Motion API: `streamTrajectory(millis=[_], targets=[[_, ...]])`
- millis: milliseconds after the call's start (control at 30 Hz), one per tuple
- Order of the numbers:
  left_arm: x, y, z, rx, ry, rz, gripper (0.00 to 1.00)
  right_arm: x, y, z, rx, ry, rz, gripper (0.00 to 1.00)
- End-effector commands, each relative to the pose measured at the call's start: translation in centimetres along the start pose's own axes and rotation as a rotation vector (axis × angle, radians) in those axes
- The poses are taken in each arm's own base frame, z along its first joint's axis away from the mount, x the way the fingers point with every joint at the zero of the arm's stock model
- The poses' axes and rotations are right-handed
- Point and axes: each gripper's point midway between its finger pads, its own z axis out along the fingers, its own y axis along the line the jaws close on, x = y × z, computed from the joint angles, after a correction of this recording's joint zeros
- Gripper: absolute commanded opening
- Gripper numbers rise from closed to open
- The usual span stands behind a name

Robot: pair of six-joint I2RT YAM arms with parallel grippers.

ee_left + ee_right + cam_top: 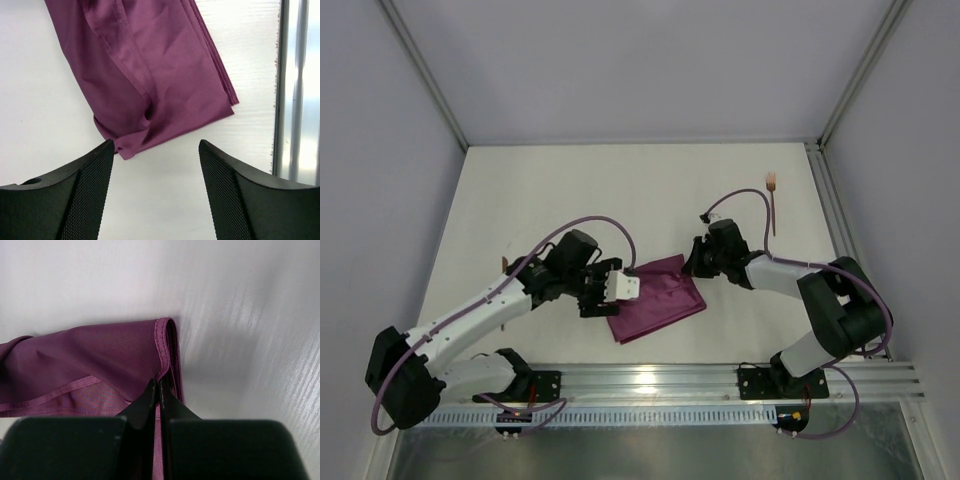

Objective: Fold the napkin into a case and place the utensils inside
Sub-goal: Fold the lower triangle-folded napkin at the center of the board.

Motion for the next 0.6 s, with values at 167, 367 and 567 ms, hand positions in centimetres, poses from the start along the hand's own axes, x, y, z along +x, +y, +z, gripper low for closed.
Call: streamTrajectory(millis=[167,367,567], targets=[[1.8,5.9,1.0,-0.255,0.039,-0.316,0.37,-1.5,1.4,-0.8,-0.062,-0.058,-0.03,0.04],[1.7,9.1,3.4,-0.329,0.062,-0.354,0.36,-1.3,1.5,-1.0,-0.071,-0.056,-0.029,0.04],[4.6,7.1,6.1,-0.264,0.19,-0.299,0.29,-1.0,1.5,-1.2,-0.073,-0.062,-0.019,0.04]])
